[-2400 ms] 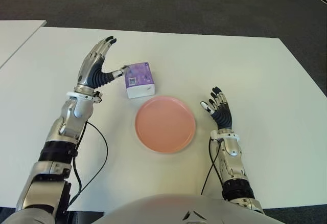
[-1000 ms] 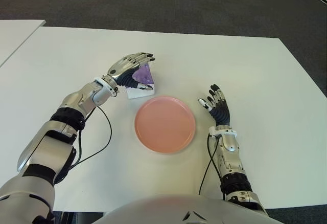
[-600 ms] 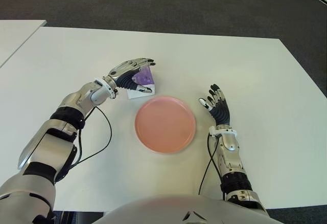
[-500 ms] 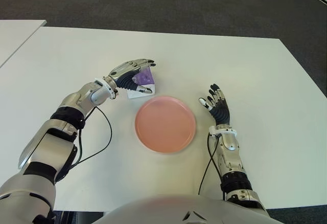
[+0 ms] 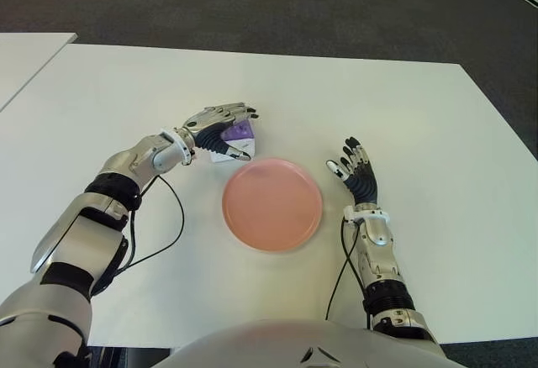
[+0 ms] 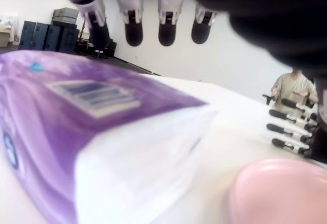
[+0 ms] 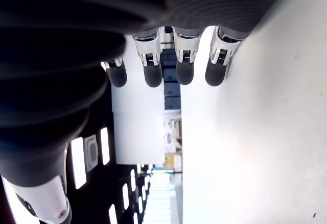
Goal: Put the tissue paper into the plate.
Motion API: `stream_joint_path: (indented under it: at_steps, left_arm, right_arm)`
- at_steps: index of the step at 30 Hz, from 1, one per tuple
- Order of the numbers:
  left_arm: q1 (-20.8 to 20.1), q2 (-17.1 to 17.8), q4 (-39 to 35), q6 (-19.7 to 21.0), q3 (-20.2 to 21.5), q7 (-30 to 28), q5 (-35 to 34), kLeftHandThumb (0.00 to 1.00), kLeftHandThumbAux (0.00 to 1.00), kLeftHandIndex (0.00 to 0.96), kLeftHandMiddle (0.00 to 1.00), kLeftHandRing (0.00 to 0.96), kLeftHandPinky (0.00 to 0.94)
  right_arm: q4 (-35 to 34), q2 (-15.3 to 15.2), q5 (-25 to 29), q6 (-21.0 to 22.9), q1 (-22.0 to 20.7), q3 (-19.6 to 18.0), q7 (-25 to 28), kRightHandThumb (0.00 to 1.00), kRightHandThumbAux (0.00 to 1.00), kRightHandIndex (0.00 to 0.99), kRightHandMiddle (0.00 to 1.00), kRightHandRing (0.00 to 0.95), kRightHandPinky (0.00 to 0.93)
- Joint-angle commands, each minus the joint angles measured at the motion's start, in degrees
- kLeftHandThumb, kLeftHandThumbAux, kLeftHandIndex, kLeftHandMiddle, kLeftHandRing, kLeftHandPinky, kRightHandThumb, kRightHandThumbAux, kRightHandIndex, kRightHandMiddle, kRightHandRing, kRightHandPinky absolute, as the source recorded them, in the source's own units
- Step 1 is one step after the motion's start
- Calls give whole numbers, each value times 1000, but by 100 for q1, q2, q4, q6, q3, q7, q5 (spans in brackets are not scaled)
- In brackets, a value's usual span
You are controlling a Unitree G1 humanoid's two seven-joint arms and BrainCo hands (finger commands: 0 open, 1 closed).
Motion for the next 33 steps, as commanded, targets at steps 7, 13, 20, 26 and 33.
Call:
stream_joint_path:
  at_steps: [7,13,20,26,33]
  left_arm:
    - [-206,280,-117,662,-518,799,1064,91,318,0,0,0,0]
    - [-292,340,-148,1023,-754,1315,1485,85,321,0,0,0,0]
    - [-422,375,-92,1456,-1025,2023,1936,69,326,0,0,0,0]
    - [-553,397,-2,1960,-1255,2703,2315,49,333,0,0,0,0]
    - [-633,387,91,2311,-1384,3108,2457,35,338,0,0,0,0]
  right_arm:
    - [385,46,24,281,294,9,25,11,760,0,0,0,0]
    - [427,31,58,276,289,-3,93,6,766,0,0,0,0]
    - [461,5,64,267,285,-8,171,0,761,0,0,0,0]
    - [497,-13,105,250,276,-22,269,0,751,0,0,0,0]
    - [534,-26,152,230,264,-32,359,0,744,0,0,0,0]
